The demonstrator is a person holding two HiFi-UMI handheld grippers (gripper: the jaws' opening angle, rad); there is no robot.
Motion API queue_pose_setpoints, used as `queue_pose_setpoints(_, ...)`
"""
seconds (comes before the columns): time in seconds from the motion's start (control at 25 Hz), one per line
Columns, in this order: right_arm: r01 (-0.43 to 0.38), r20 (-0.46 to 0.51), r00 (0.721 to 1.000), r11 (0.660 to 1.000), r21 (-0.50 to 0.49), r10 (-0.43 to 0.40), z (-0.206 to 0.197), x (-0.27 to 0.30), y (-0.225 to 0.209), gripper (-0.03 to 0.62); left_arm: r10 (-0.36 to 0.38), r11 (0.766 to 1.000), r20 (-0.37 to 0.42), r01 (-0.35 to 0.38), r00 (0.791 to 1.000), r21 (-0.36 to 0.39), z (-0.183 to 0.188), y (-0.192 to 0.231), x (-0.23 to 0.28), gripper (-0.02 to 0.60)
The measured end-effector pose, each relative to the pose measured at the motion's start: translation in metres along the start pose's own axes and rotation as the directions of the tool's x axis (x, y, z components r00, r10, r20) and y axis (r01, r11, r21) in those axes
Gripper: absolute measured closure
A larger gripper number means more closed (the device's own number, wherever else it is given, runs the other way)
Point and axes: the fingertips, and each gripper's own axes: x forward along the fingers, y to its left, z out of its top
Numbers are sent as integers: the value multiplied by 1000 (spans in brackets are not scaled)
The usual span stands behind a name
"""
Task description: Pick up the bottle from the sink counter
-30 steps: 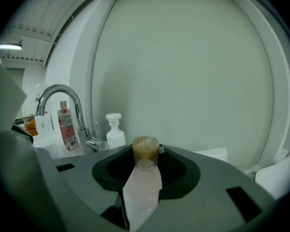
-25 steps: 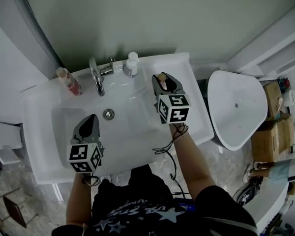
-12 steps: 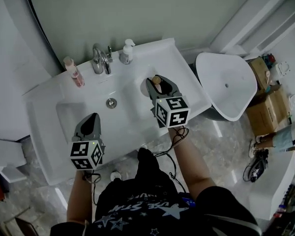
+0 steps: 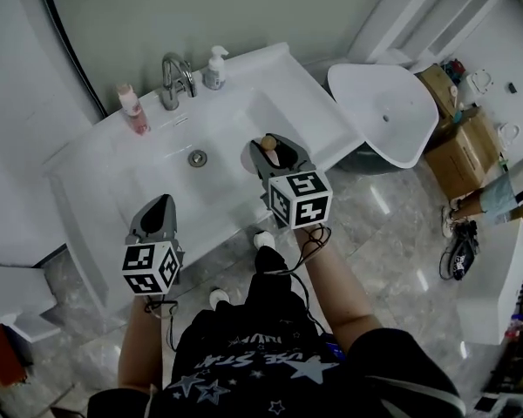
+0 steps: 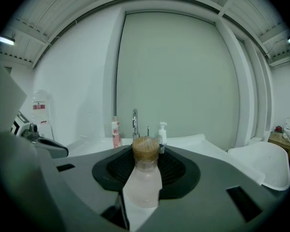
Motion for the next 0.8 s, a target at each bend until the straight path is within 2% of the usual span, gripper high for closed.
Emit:
queue_pose_setpoints(0.4,26,-28,999,1000,14,-25,-25,-54,44,454,-40,999,-11,40,999,2,-18,-9,-49,561)
queue_pose_setpoints(0.8,23,-46,999,1000,11,-22,-45,-85,59,454,-56,998,-18,56,998,1,-33,-26,-73,561)
